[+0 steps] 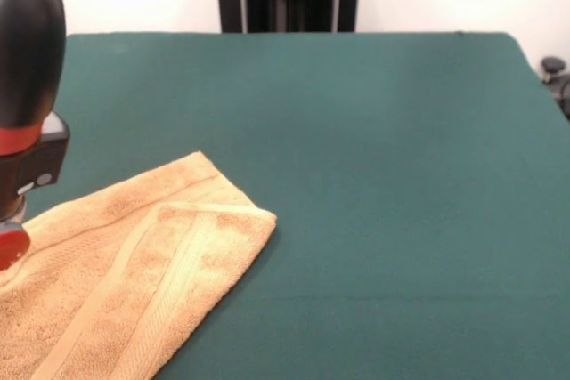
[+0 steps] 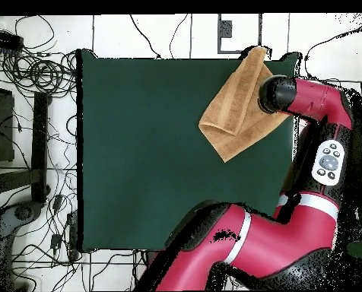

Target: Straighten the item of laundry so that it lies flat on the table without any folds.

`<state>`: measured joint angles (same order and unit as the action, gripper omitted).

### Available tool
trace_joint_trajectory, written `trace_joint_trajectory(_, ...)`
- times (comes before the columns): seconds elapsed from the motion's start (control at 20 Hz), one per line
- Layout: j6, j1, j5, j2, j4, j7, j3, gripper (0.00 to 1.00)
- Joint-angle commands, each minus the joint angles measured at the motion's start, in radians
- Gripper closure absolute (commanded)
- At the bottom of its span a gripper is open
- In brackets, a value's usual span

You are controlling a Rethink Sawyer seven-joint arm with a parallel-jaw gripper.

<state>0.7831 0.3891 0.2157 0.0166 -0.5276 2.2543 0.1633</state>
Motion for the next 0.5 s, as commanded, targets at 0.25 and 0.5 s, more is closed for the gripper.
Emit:
trace_joint_trajectory(0.25, 0.185, -0.021, 0.016, 0.009, -0.165, -0.295, -0.090, 0.00)
trace_joint_trajectory(0.5, 0.200, -0.040, -0.005, 0.029, -0.204, -0.205, -0.086, 0.00)
